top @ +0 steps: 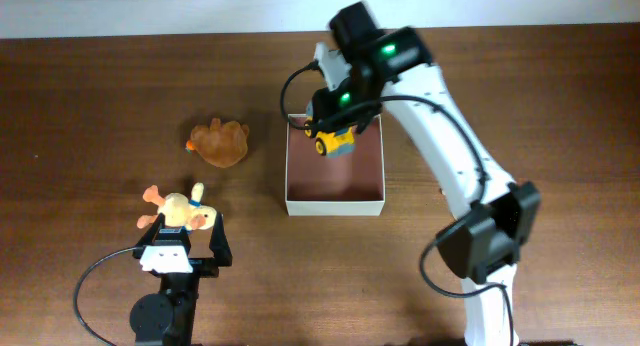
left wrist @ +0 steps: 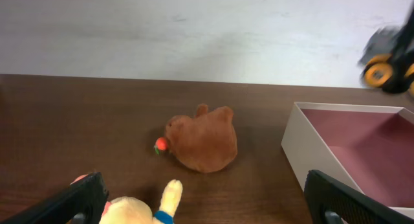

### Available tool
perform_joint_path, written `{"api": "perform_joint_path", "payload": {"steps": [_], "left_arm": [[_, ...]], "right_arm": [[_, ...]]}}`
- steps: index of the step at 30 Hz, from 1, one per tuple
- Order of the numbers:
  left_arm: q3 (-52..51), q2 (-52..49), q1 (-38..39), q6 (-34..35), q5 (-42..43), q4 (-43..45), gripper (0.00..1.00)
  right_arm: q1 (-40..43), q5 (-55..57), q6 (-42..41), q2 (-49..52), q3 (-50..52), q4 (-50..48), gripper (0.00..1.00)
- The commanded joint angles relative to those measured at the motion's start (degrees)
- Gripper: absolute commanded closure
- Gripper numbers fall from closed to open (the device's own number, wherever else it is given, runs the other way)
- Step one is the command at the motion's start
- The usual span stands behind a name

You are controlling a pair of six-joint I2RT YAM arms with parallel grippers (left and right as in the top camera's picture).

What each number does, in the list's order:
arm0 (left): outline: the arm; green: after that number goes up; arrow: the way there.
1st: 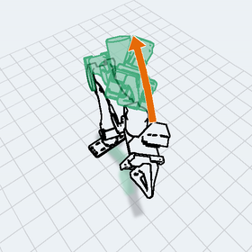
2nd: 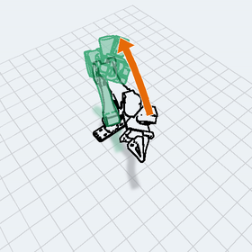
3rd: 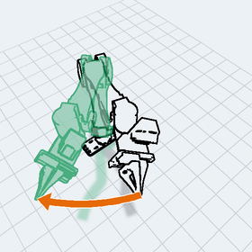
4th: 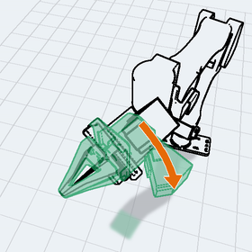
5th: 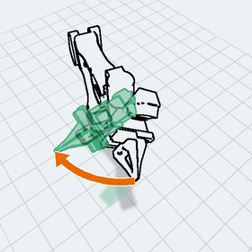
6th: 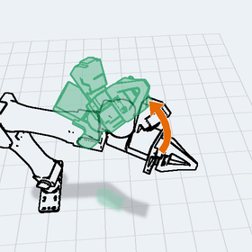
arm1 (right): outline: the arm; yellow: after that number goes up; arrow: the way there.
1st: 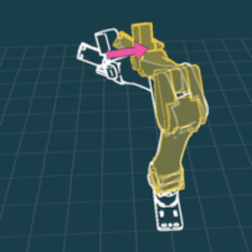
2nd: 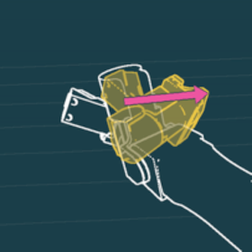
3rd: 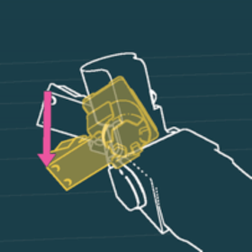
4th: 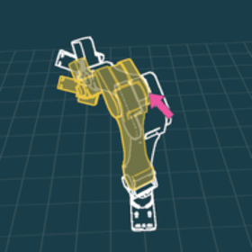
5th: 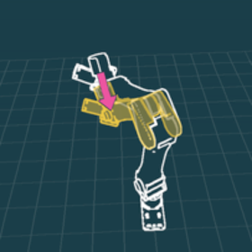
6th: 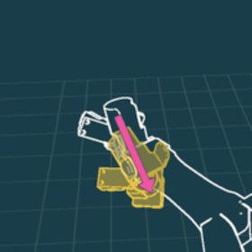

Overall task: Pack container
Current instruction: 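Lift the truck and carry it over the white box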

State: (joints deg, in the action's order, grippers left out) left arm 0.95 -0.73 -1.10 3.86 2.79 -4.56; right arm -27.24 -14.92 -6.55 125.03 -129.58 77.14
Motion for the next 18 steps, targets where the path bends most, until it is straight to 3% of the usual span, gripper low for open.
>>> {"api": "perform_joint_path", "payload": {"steps": [1, 11, 18], "left_arm": [[-0.4, 0.4, -0.2, -0.9, -0.2, 0.0, 0.01], [-0.4, 0.4, -0.2, -0.9, -0.2, 0.0, 0.01], [-0.4, 0.4, -0.2, -0.9, -0.2, 0.0, 0.01]], "right_arm": [[-3.5, 10.1, -13.0, 3.3, -0.7, -1.1, 0.59], [-7.8, 17.1, -23.5, 6.9, 0.6, -6.4, 0.59], [-8.0, 18.2, -24.1, 6.9, 6.6, -11.8, 0.59]]}}
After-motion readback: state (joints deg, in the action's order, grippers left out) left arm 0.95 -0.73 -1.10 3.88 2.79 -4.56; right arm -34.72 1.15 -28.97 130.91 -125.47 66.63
